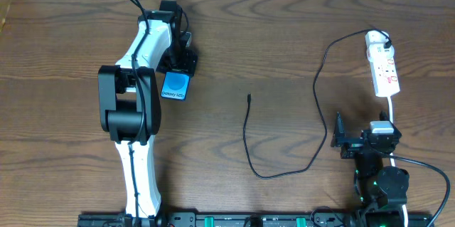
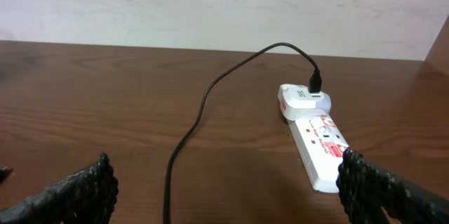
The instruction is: Plug charger to phone and switch on socket
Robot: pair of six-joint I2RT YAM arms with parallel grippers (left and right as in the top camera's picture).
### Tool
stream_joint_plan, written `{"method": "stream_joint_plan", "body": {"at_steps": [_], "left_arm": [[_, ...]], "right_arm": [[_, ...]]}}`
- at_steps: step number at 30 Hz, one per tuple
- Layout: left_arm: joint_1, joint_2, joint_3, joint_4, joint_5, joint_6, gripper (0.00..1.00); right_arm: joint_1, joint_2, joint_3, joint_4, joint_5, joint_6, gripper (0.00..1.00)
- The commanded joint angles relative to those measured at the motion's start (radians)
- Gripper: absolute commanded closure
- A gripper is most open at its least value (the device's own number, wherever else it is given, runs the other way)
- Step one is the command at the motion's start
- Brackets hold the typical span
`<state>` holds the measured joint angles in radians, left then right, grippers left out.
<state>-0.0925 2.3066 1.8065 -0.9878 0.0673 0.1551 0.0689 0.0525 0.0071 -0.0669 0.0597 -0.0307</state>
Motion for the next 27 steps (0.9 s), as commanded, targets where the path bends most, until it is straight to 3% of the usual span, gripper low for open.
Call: {"method": "stream_joint_plan", "body": {"at_steps": [1,10,19,22,27], "left_arm": [[0.002,0.011,-0.035,-0.006,-0.008,0.005,0.24],[0.002,0.011,-0.035,-0.006,-0.008,0.005,0.25],[0.002,0.011,-0.035,-0.006,-0.008,0.005,0.34],[0.002,0.011,-0.035,-0.006,-0.008,0.005,0.40],[0.002,0.011,-0.035,-0.006,-0.008,0.005,0.58]], "right_arm": [[0.004,0.001,-0.002,-0.004,0.001,-0.008,0.01],[0.004,0.001,-0.002,-0.004,0.001,-0.008,0.01],[0.004,0.001,-0.002,-0.004,0.001,-0.008,0.01],[0.004,0.001,-0.002,-0.004,0.001,-0.008,0.01],[0.004,0.001,-0.002,-0.004,0.001,-0.008,0.01]]}}
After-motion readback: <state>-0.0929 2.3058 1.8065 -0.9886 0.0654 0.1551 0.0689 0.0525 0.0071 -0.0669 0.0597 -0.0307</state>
